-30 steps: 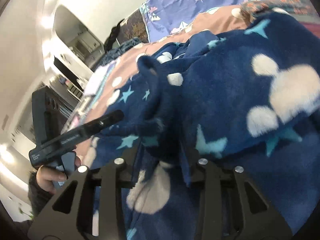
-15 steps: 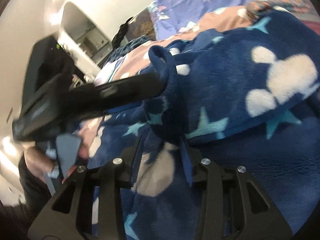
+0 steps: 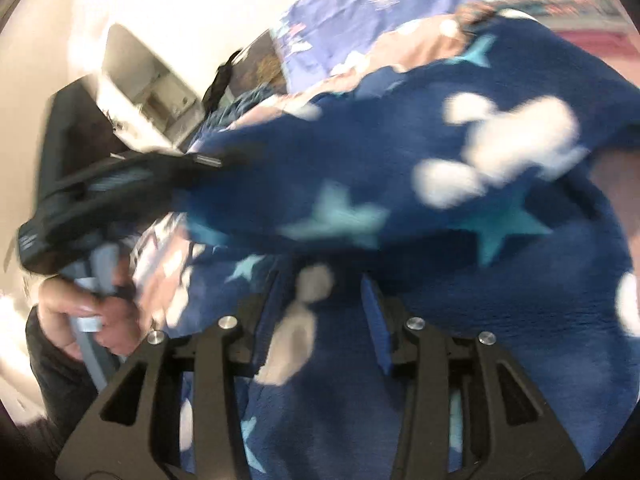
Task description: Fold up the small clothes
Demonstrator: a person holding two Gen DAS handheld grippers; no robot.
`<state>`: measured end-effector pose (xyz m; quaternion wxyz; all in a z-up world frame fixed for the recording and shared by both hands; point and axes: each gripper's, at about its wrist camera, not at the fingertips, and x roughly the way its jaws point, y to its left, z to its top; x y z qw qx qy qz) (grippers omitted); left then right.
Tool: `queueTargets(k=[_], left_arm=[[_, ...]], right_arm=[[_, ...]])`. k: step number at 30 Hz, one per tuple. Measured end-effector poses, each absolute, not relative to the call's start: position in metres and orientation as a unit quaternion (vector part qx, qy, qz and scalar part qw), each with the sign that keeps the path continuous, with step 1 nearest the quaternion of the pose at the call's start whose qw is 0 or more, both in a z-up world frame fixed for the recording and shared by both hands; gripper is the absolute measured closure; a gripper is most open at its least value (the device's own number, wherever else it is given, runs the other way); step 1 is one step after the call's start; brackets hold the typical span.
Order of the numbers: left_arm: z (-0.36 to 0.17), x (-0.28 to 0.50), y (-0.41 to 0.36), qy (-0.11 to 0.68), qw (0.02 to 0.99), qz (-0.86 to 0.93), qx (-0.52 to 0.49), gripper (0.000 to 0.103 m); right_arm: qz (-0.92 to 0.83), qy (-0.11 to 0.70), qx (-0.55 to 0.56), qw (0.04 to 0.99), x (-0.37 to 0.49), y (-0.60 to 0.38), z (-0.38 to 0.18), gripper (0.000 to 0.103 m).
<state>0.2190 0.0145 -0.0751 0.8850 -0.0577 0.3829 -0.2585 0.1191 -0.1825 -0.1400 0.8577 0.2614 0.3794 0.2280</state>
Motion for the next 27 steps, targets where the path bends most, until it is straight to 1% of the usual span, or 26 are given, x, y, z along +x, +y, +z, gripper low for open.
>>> queueTargets(k=[2,5,8,9,11,14,16,17,18,19,20,22,24,27], left_arm=[[-0.044,0.215,0.016,0.35,0.895,-0.272,-0.048,0.095],[-0.008,0.211,0.02,0.31,0.91,-0.274,-0.025,0.095],[0.008,0.208,0.029,0.288,0.922,-0.26,-0.004,0.094],[0.011,0.208,0.032,0.285,0.925,-0.252,0.001,0.094],[0.011,0.209,0.051,0.284,0.933,-0.221,0.008,0.094],[-0.001,0.216,0.095,0.301,0.939,-0.168,-0.002,0.094],[-0.022,0.225,0.127,0.328,0.935,-0.134,-0.012,0.094],[-0.032,0.229,0.139,0.341,0.932,-0.121,-0.015,0.094],[-0.05,0.236,0.155,0.36,0.928,-0.098,-0.022,0.091],[-0.064,0.242,0.163,0.374,0.923,-0.085,-0.026,0.086],[-0.079,0.247,0.172,0.387,0.919,-0.065,-0.028,0.074],[-0.102,0.251,0.184,0.397,0.917,-0.024,-0.026,0.061],[-0.112,0.246,0.192,0.397,0.917,-0.018,-0.036,0.061],[-0.112,0.235,0.181,0.381,0.921,-0.061,-0.041,0.06]], right_arm=[[0.218,0.377,0.277,0.856,0.124,-0.188,-0.139,0.062],[0.197,0.353,0.271,0.873,0.128,-0.192,-0.128,0.059],[0.166,0.347,0.263,0.885,0.135,-0.195,-0.127,0.059],[0.135,0.369,0.262,0.882,0.141,-0.196,-0.136,0.061],[0.113,0.394,0.279,0.868,0.149,-0.202,-0.15,0.071],[0.113,0.388,0.279,0.871,0.148,-0.202,-0.149,0.071],[0.11,0.387,0.263,0.877,0.148,-0.197,-0.148,0.068],[0.112,0.387,0.259,0.878,0.149,-0.195,-0.148,0.064],[0.115,0.387,0.256,0.879,0.149,-0.193,-0.147,0.061],[0.116,0.387,0.251,0.88,0.15,-0.191,-0.146,0.06],[0.116,0.386,0.248,0.881,0.142,-0.191,-0.145,0.06],[0.116,0.386,0.245,0.882,0.141,-0.19,-0.146,0.059],[0.116,0.385,0.246,0.882,0.138,-0.194,-0.146,0.059],[0.11,0.386,0.237,0.885,0.136,-0.192,-0.146,0.059]])
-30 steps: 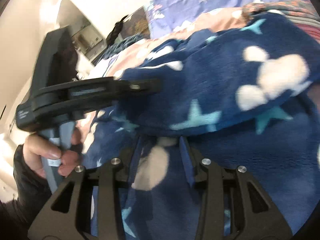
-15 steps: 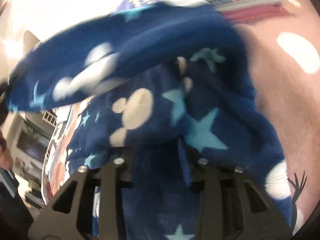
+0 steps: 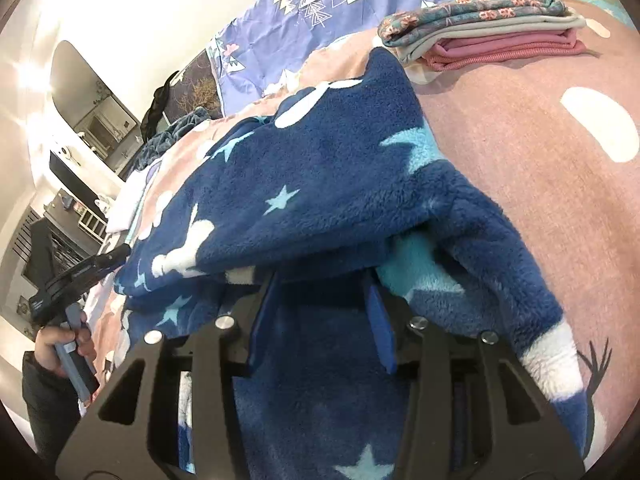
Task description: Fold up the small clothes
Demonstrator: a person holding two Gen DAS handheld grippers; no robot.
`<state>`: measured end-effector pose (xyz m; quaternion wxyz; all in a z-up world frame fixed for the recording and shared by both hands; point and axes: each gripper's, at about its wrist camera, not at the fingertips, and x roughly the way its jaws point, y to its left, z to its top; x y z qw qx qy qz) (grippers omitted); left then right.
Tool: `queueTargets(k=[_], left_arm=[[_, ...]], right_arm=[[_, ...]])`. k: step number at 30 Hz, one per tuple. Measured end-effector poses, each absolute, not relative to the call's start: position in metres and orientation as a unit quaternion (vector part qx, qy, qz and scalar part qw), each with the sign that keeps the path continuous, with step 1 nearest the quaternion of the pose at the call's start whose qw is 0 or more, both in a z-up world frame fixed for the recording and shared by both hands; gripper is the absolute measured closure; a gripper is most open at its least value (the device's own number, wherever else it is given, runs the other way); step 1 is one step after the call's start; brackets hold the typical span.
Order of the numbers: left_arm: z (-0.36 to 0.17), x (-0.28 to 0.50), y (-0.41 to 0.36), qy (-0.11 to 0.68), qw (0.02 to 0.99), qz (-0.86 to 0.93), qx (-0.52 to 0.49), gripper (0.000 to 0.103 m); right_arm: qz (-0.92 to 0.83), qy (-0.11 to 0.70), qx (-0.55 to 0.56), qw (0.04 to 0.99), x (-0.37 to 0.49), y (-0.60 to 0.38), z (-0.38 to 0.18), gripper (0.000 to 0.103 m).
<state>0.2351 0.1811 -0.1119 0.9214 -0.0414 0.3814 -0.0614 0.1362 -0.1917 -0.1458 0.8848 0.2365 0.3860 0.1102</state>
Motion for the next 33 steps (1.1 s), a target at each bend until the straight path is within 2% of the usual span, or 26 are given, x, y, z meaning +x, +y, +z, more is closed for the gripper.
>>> queueTargets(k=[6,8,10,11,12,14,16,17,18,20,24,26,27,28,32,33], left_arm=[[-0.127,0.228,0.127,0.385,0.916,-0.11,0.037,0.053],[-0.134,0.23,0.119,0.385,0.915,-0.111,0.043,0.042],[-0.138,0.232,0.113,0.384,0.915,-0.116,0.048,0.038],[-0.142,0.23,0.109,0.383,0.915,-0.118,0.055,0.036],[-0.145,0.231,0.107,0.379,0.916,-0.115,0.065,0.036],[-0.149,0.23,0.105,0.375,0.917,-0.111,0.073,0.033],[-0.149,0.228,0.105,0.375,0.918,-0.108,0.075,0.033],[-0.149,0.228,0.105,0.374,0.918,-0.107,0.076,0.033],[-0.149,0.228,0.105,0.373,0.918,-0.107,0.076,0.033],[-0.15,0.228,0.104,0.374,0.918,-0.106,0.077,0.032],[-0.153,0.229,0.098,0.375,0.917,-0.095,0.093,0.03],[-0.154,0.228,0.096,0.374,0.917,-0.09,0.101,0.029],[-0.154,0.228,0.097,0.374,0.918,-0.092,0.1,0.029],[-0.154,0.228,0.097,0.373,0.918,-0.095,0.097,0.028],[-0.154,0.229,0.102,0.374,0.918,-0.099,0.085,0.027],[-0.153,0.229,0.102,0.374,0.918,-0.098,0.084,0.027]], right_arm=[[0.093,0.364,0.159,0.913,0.126,-0.171,-0.121,0.061],[0.043,0.352,0.138,0.925,0.129,-0.18,-0.115,0.062],[-0.028,0.375,0.172,0.91,0.138,-0.212,-0.127,0.077],[-0.031,0.39,0.204,0.897,0.141,-0.225,-0.135,0.093],[-0.038,0.399,0.234,0.886,0.142,-0.237,-0.144,0.103],[-0.044,0.398,0.234,0.886,0.138,-0.241,-0.146,0.103],[-0.057,0.402,0.19,0.894,0.137,-0.227,-0.14,0.103],[-0.056,0.403,0.181,0.895,0.136,-0.222,-0.136,0.096],[-0.05,0.4,0.183,0.897,0.133,-0.219,-0.131,0.081],[-0.005,0.373,0.199,0.906,0.127,-0.214,-0.113,0.072],[0.045,0.353,0.168,0.919,0.142,-0.198,-0.094,0.072],[0.039,0.385,0.159,0.908,0.168,-0.199,-0.108,0.073],[0.011,0.404,0.146,0.903,0.178,-0.199,-0.118,0.085],[-0.005,0.418,0.127,0.9,0.188,-0.203,-0.138,0.086],[0.0,0.404,0.107,0.909,0.181,-0.201,-0.134,0.087],[0.0,0.4,0.087,0.912,0.176,-0.196,-0.13,0.083]])
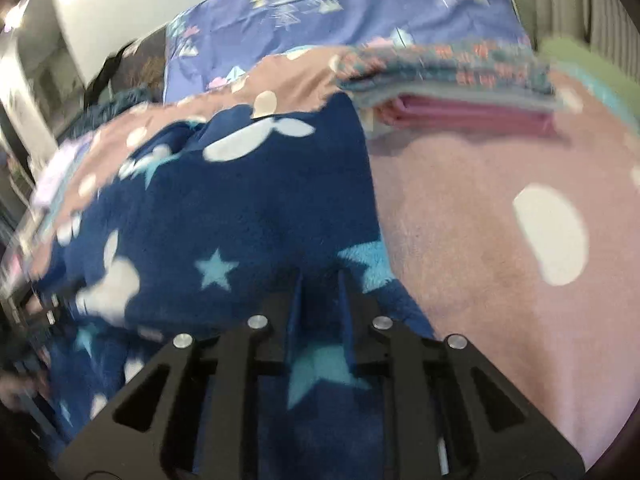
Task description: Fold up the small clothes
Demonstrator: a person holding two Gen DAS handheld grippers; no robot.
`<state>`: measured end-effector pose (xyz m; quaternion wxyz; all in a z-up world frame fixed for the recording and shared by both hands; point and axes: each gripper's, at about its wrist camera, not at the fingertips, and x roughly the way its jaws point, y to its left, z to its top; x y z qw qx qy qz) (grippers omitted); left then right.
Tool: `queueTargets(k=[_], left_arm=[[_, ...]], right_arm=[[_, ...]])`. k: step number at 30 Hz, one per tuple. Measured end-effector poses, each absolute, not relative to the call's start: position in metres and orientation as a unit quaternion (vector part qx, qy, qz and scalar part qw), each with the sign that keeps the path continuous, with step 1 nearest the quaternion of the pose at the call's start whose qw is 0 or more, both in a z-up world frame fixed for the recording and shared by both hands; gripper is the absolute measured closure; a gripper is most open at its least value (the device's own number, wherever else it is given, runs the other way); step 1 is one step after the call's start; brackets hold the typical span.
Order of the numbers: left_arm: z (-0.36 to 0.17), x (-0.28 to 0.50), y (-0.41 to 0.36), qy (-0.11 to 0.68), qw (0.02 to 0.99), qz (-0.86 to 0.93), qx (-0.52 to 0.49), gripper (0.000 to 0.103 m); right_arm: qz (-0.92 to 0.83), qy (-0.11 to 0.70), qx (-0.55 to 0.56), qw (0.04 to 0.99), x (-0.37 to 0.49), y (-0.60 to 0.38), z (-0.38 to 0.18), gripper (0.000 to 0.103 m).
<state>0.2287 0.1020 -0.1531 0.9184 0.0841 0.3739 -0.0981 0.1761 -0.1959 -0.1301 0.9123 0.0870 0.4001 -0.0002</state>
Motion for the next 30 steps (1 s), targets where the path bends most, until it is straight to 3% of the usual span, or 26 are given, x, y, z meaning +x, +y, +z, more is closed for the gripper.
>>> queueTargets(k=[1,3,5,7,9,13,20,25,28,30], left_arm=[[-0.151,0.226,0.102,0.371,0.92,-0.096,0.085,0.027],[-0.144,0.216,0.104,0.366,0.922,-0.096,0.083,0.027],[-0.135,0.199,0.109,0.359,0.924,-0.11,0.068,0.027],[-0.127,0.18,0.117,0.353,0.925,-0.124,0.06,0.024],[-0.122,0.164,0.123,0.348,0.928,-0.12,0.066,0.022],[-0.121,0.129,0.139,0.342,0.93,-0.097,0.09,0.022],[-0.131,0.072,0.183,0.361,0.927,-0.074,0.073,0.017],[-0.14,0.043,0.205,0.382,0.92,-0.084,0.036,0.014],[-0.144,0.024,0.218,0.396,0.911,-0.112,-0.003,0.014],[-0.148,0.011,0.223,0.4,0.906,-0.133,-0.029,0.013]], right_arm=[[0.006,0.395,0.074,0.916,0.165,-0.193,-0.123,0.083],[0.034,0.393,0.086,0.915,0.141,-0.194,-0.112,0.067],[0.11,0.389,0.111,0.908,0.112,-0.197,-0.101,0.067],[0.164,0.387,0.107,0.901,0.081,-0.194,-0.094,0.07],[0.211,0.402,0.1,0.886,0.06,-0.181,-0.098,0.087],[0.296,0.455,0.092,0.835,0.016,-0.149,-0.123,0.096],[0.424,0.461,0.032,0.779,-0.077,-0.092,-0.134,0.097],[0.442,0.478,0.084,0.754,-0.083,-0.089,-0.141,0.096],[0.448,0.483,0.146,0.738,-0.081,-0.116,-0.137,0.081],[0.452,0.479,0.186,0.73,-0.083,-0.13,-0.136,0.064]])
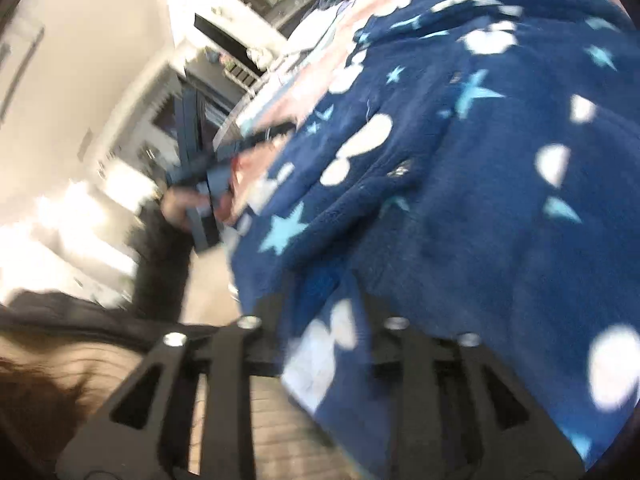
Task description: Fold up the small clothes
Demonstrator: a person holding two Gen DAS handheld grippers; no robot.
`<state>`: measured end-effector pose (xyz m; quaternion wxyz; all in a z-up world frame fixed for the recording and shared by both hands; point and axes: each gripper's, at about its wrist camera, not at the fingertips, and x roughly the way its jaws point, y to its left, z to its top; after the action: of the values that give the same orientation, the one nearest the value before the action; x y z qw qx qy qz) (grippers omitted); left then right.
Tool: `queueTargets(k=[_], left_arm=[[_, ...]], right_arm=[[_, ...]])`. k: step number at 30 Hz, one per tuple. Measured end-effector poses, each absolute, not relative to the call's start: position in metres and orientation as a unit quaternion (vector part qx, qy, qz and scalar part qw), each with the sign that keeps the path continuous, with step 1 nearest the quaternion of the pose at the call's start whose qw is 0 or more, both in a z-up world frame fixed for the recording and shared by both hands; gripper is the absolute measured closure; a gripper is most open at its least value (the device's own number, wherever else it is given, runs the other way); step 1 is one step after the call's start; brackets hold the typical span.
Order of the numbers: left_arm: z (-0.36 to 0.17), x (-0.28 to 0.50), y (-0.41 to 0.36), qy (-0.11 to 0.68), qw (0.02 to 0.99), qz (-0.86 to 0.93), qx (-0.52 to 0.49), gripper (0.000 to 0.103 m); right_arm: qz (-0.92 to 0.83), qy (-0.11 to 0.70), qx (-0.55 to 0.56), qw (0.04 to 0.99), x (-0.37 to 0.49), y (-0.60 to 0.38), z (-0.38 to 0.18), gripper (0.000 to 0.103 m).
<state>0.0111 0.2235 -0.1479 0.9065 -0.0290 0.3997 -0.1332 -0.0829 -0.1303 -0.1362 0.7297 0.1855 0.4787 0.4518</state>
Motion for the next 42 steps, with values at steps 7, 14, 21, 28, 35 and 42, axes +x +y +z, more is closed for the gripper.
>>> queueTargets(k=[7,14,21,28,35,42], left_arm=[[-0.177,-0.007,0.212,0.437,0.881,-0.172,-0.047,0.012],[-0.174,-0.022,0.216,0.439,0.876,-0.188,-0.062,0.011],[-0.179,-0.046,0.205,0.435,0.878,-0.201,-0.022,0.015],[-0.176,-0.079,0.198,0.433,0.866,-0.249,-0.029,0.031],[-0.177,-0.089,0.201,0.44,0.851,-0.279,-0.064,0.062],[-0.173,-0.075,0.195,0.43,0.858,-0.261,-0.103,0.089]], right_arm=[[0.472,0.491,0.208,0.702,-0.08,-0.109,-0.141,0.049],[0.461,0.444,0.253,0.725,-0.093,-0.132,-0.105,0.097],[0.369,0.491,0.179,0.769,-0.123,-0.161,-0.111,0.074],[0.199,0.426,0.29,0.834,-0.15,-0.301,-0.104,0.054],[0.261,0.459,0.353,0.772,-0.151,-0.301,-0.15,0.051],[0.272,0.46,0.367,0.761,-0.124,-0.28,-0.147,0.089]])
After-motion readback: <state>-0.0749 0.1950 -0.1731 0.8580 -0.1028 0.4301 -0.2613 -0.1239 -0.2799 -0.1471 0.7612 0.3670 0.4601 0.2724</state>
